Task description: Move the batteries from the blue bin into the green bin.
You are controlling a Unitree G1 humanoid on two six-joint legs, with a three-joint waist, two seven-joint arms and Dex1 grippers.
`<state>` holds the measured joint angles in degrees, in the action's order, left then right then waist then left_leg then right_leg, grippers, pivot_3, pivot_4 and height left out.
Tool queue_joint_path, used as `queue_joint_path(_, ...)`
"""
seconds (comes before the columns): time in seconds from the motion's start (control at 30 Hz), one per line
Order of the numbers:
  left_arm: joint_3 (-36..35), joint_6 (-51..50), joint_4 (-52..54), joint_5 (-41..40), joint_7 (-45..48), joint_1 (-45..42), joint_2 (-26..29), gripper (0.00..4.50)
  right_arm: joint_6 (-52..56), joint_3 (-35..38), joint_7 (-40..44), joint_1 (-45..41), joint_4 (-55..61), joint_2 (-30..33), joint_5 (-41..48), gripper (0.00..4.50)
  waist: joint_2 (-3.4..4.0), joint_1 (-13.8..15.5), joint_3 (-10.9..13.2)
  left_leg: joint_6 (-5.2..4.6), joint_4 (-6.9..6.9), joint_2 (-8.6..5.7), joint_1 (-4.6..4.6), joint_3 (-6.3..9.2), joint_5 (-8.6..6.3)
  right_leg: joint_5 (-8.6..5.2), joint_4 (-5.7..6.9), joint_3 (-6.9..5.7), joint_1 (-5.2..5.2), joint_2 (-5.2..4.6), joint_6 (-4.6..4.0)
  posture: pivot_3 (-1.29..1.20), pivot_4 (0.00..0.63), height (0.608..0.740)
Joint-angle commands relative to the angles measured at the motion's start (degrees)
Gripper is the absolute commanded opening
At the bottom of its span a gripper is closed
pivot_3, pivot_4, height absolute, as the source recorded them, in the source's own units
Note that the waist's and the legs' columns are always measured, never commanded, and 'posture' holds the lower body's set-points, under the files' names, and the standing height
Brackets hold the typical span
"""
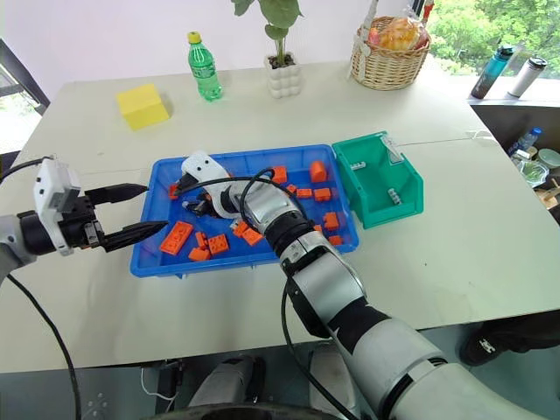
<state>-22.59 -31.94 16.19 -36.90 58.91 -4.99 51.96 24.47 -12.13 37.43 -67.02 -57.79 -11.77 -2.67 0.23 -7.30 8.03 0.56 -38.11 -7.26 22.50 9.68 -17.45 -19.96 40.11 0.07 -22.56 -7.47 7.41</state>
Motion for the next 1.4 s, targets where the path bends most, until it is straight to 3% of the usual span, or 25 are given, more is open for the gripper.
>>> queue_joint_path(0.03, -3.0, 0.5, 2.3, -0.5, -0.3, 0.6, 1.2, 4.50, -1.6, -0.4, 0.2, 0.1, 0.6, -1.2, -0.2, 1.60, -0.01, 0.0, 0.0, 0.00, 0.00, -0.01, 0.00, 0.03, 0.00, 0.00, 0.00, 0.00, 0.02, 0.00, 0.00, 0.00, 0.150, 0.737)
queue_joint_path(0.13, -3.3, 0.5, 2.4, -0.4, -0.4, 1.1, 1.1, 4.50, -1.8, -0.5, 0.0, 0.5, 0.3, -1.5, -0.3, 1.60, 0.00, 0.0, 0.0, 0.00, 0.00, -0.04, 0.00, 0.04, 0.00, 0.00, 0.00, 0.00, 0.04, -0.01, 0.00, 0.00, 0.150, 0.737)
queue_joint_path(0.23, -3.2, 0.5, 2.6, -0.6, -0.7, 1.0, 1.0, 4.50, -2.9, -1.4, -0.3, 1.0, -0.4, -1.7, -1.2, 2.46, -0.01, -0.1, 0.0, 0.00, 0.00, -0.03, 0.00, 0.04, 0.00, 0.00, 0.00, 0.00, 0.03, -0.01, 0.00, 0.00, 0.150, 0.737)
queue_joint_path(0.3, -3.0, 0.4, 2.8, -0.7, -0.9, 0.7, 0.9, 4.50, -3.2, -1.2, -0.7, 0.9, -0.4, -1.8, -1.2, 3.38, 0.00, -0.1, 0.0, 0.00, 0.01, -0.03, 0.00, 0.04, 0.00, 0.00, 0.00, 0.00, 0.02, -0.01, 0.00, 0.00, 0.150, 0.737)
queue_joint_path(0.6, -1.9, 0.9, 2.2, -0.4, -0.9, -0.6, 0.6, 4.50, -5.4, -1.7, -1.4, 1.4, -3.1, -1.7, -2.1, 3.38, -0.01, -0.1, 0.0, 0.00, 0.00, -0.04, 0.00, 0.04, 0.00, 0.00, 0.00, 0.00, 0.03, -0.01, 0.00, 0.00, 0.150, 0.737)
queue_joint_path(0.7, -1.2, 1.0, 1.9, -0.1, -0.8, -0.8, 0.4, 4.50, -6.6, -1.5, -2.0, 1.1, -4.6, -1.5, -2.2, 2.46, -0.01, -0.1, 0.0, 0.00, 0.01, -0.04, -0.02, 0.04, 0.00, 0.00, 0.00, 0.00, 0.04, -0.01, 0.00, 0.00, 0.150, 0.737)
queue_joint_path(0.87, -0.2, 2.6, 0.6, 1.2, 0.2, -0.8, 0.7, 4.50, -7.6, -1.3, -2.3, 0.4, -5.6, -1.0, -2.3, 0.06, -0.01, -0.1, 0.0, 0.00, 0.00, -0.03, -0.03, 0.04, 0.00, 0.00, 0.01, 0.00, 0.04, -0.01, 0.00, 0.00, 0.150, 0.737)
queue_joint_path(1.03, 0.9, 4.5, -0.6, 1.4, 0.1, -2.4, -0.4, 4.50, -5.9, 0.3, -1.1, 0.1, -1.6, 2.1, -1.0, 0.07, -0.01, 0.1, 0.0, 0.00, 0.00, -0.04, -0.03, 0.05, 0.00, 0.00, 0.00, 0.00, 0.06, 0.00, 0.00, 0.00, 0.150, 0.737)
queue_joint_path(1.13, 2.4, 5.1, -0.6, 1.1, 0.0, -3.8, -1.9, 4.50, -0.4, 2.3, 1.0, 1.7, 7.9, 6.5, 1.2, 0.07, -0.01, 0.4, 0.0, 0.00, 0.00, -0.12, -0.03, 0.12, 0.00, 0.00, 0.00, -0.01, 0.10, -0.01, 0.00, 0.00, 0.150, 0.737)
queue_joint_path(1.3, 6.4, 8.3, -1.7, 2.7, 1.3, -7.1, -3.8, 4.50, 22.3, 8.1, 4.2, 11.0, 43.2, 19.3, 8.4, 0.07, -0.04, 1.4, 0.0, -0.01, -0.06, -0.22, 0.07, 0.14, 0.00, 0.00, 0.00, 0.00, 0.16, -0.17, 0.00, 0.00, 0.150, 0.737)
queue_joint_path(1.4, 8.4, 9.1, -3.2, 2.4, 3.2, -9.8, -4.3, 4.50, 34.2, 13.0, 3.9, 15.3, 58.8, 26.1, 13.1, 0.07, -0.04, 1.9, 0.0, -0.01, -0.08, -0.20, 0.27, 0.12, 0.00, 0.00, 0.00, 0.00, 0.03, -0.17, 0.00, 0.00, 0.150, 0.737)
